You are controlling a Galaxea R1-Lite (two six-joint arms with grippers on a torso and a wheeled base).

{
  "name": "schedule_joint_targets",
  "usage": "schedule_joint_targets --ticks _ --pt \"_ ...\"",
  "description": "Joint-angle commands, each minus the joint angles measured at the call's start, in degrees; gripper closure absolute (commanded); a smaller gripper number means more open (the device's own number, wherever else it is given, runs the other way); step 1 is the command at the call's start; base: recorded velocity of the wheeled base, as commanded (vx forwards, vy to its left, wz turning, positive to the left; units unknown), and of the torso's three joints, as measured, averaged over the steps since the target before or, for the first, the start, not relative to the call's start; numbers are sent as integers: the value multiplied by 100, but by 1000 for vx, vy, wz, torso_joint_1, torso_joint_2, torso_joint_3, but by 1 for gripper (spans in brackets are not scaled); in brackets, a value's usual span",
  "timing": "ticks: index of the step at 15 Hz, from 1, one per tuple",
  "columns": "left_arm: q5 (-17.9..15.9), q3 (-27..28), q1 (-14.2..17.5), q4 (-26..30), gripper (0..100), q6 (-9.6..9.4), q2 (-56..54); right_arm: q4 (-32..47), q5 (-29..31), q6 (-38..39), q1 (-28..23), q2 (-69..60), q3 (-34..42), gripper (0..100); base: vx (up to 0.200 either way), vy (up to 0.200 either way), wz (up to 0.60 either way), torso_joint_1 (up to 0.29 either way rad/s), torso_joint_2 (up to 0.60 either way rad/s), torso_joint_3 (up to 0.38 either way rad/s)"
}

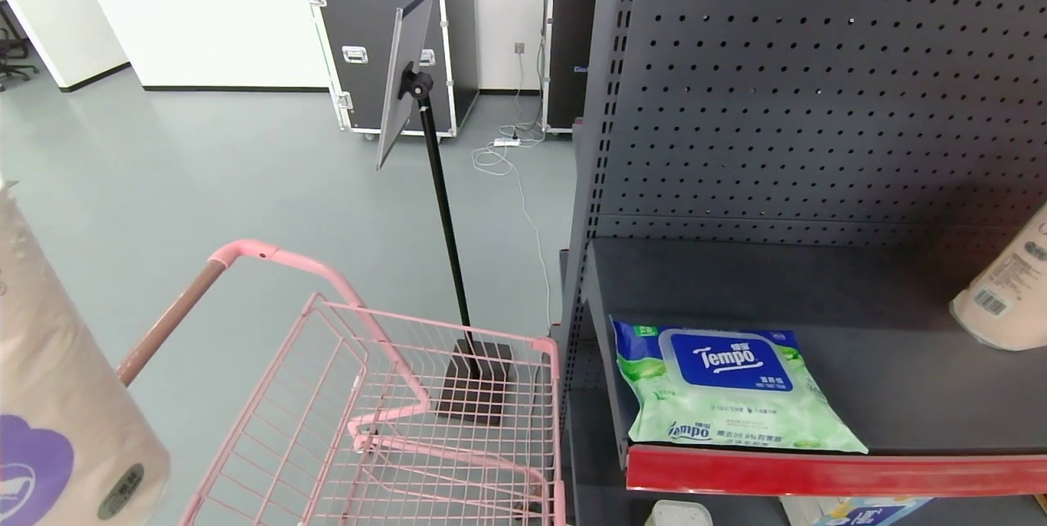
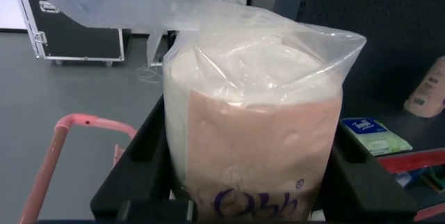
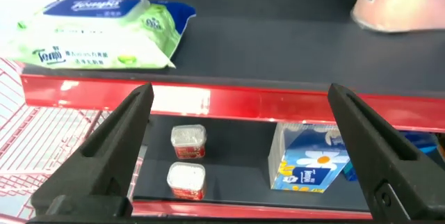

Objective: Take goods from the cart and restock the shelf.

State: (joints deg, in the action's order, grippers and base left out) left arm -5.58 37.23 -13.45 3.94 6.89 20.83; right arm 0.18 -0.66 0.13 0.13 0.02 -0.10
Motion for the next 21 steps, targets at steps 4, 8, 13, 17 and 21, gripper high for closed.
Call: schedule_joint_targets --ticks 4,8,13,17,21 --pt "110 4 26 -7 100 -21 -27 -1 -4 -5 -5 -2 1 0 0 0 0 99 -222 -119" --pt "128 -5 26 -25 100 -153 -27 -1 -4 -5 -5 -2 1 0 0 0 0 0 0 0" --pt "110 -23 9 -33 100 -161 -115 -1 -4 -5 4 -2 1 0 -80 0 0 0 1 -1" --pt "101 -23 9 -33 100 -241 -141 -1 -4 -13 4 -2 1 0 -150 0 0 9 -2 1" --pt "101 -58 9 -16 100 -293 -246 -1 -4 -5 4 -2 1 0 0 0 0 0 0 0"
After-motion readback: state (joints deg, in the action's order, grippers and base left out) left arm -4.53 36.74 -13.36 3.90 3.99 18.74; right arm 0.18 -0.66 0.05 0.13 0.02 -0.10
